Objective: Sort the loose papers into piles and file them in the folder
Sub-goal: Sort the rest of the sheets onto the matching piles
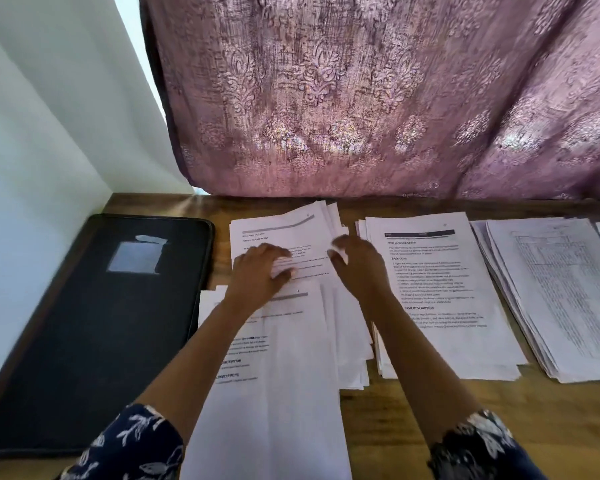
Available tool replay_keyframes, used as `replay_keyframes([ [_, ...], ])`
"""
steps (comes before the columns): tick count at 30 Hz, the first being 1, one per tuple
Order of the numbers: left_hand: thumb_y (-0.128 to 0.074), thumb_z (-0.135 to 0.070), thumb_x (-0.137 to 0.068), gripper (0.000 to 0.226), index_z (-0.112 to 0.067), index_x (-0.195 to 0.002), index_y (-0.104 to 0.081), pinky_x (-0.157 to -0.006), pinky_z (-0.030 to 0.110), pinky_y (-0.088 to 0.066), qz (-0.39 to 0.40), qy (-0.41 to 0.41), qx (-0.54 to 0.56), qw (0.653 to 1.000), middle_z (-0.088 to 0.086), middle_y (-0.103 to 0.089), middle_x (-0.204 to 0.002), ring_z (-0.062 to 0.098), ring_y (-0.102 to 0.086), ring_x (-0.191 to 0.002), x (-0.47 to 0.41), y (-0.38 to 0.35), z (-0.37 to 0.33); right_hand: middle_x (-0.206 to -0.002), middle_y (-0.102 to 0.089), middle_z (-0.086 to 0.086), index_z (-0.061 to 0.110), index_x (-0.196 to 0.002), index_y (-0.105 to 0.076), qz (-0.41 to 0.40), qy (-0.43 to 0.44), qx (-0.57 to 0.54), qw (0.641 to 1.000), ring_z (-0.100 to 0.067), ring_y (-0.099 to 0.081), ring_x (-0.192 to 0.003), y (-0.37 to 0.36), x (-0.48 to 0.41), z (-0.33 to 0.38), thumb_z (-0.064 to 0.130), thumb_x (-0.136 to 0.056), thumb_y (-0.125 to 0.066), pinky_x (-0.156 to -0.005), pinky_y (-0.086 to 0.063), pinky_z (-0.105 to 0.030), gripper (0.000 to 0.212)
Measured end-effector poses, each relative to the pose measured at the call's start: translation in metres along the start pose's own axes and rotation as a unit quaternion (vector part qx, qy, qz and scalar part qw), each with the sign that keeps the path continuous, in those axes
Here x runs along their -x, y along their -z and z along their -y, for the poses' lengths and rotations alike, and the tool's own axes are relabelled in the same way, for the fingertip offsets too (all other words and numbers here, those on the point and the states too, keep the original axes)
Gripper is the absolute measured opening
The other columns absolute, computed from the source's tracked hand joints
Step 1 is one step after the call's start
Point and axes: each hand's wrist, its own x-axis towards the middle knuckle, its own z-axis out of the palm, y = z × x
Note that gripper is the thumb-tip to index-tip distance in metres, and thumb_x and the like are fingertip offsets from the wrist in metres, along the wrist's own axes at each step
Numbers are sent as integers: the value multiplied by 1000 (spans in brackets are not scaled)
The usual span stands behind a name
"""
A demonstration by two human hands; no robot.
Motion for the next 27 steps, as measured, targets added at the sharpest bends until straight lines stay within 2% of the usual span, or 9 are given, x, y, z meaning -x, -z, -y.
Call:
replay_keyframes([
  [3, -64, -40, -89, 46, -21, -130, -56, -100, 43, -41, -7, 9, -15, 1000, 5, -55, -133, 27, -51, -122, -41, 2, -2, -146, -44, -10, 12, -140, -42, -18, -44, -56, 997, -30, -41, -133, -11, -36, 6, 26, -97, -53, -108, -34, -38, 47],
  [9, -56, -56, -88, 66, -27, -144, -36, -106, 44, -43, 39, -3, 59, 997, -3, -50, -142, 24, -51, -127, -109, 0, 2, -136, -51, -16, 7, -133, -43, -38, -262, -277, 924, -37, -49, -122, -15, -40, -3, 19, -100, -36, -100, -36, -39, 36],
  [14, -61, -42, -91, 56, -22, -140, -44, -106, 27, -33, 86, 2, 119, 989, 0, -44, -147, 21, -42, -135, -108, -8, -10, -116, -58, -13, 9, -130, -50, -24, -272, -301, 914, -33, -54, -113, -25, -43, -17, 17, -100, -37, -84, -38, -28, 34],
  [16, -63, -40, -90, 54, -19, -137, -48, -98, 18, -31, 103, 12, 143, 984, 0, -46, -146, 17, -43, -133, -100, -12, -9, -106, -60, -21, 4, -119, -56, -25, -262, -342, 902, -38, -55, -108, -27, -44, -14, 11, -97, -38, -79, -47, -35, 30],
  [19, -68, -38, -86, 60, -19, -139, -48, -101, 18, -30, 114, -6, 155, 981, 1, -46, -146, 19, -43, -134, -88, -18, -7, -118, -57, -28, -2, -109, -58, -34, -273, -435, 858, -41, -54, -110, -28, -44, -11, 10, -98, -39, -98, -44, -45, 25],
  [21, -70, -36, -85, 64, -20, -142, -44, -105, 20, -29, 113, -20, 154, 981, 1, -43, -148, 21, -41, -136, -85, -20, -6, -117, -63, -15, 8, -115, -59, -38, -266, -465, 844, -28, -60, -106, -28, -43, -8, 19, -102, -40, -103, -45, -41, 26],
  [23, -68, -40, -87, 72, -22, -147, -34, -113, 29, -26, 92, -37, 114, 988, 1, -38, -152, 22, -36, -140, -82, -20, -7, -125, -58, -5, 12, -131, -52, -54, -210, -387, 896, -21, -55, -113, -30, -38, -9, 24, -103, -39, -110, -37, -40, 33],
  [25, -65, -43, -87, 74, -21, -150, -32, -116, 44, -27, 23, -41, 54, 997, 3, -37, -153, 26, -36, -140, -77, -18, -5, -137, -53, -8, 12, -138, -47, -109, -100, -208, 967, -23, -49, -124, -29, -30, -12, 17, -101, -42, -111, -29, -32, 37],
  [27, -63, -40, -90, 65, -19, -146, -39, -115, 48, -29, -30, -14, 4, 999, 4, -42, -150, 27, -40, -138, -64, -16, -5, -126, -61, -12, 9, -124, -60, -176, 77, -89, 977, -28, -57, -115, -28, -24, -13, 4, -92, -47, -103, -41, -34, 35],
])
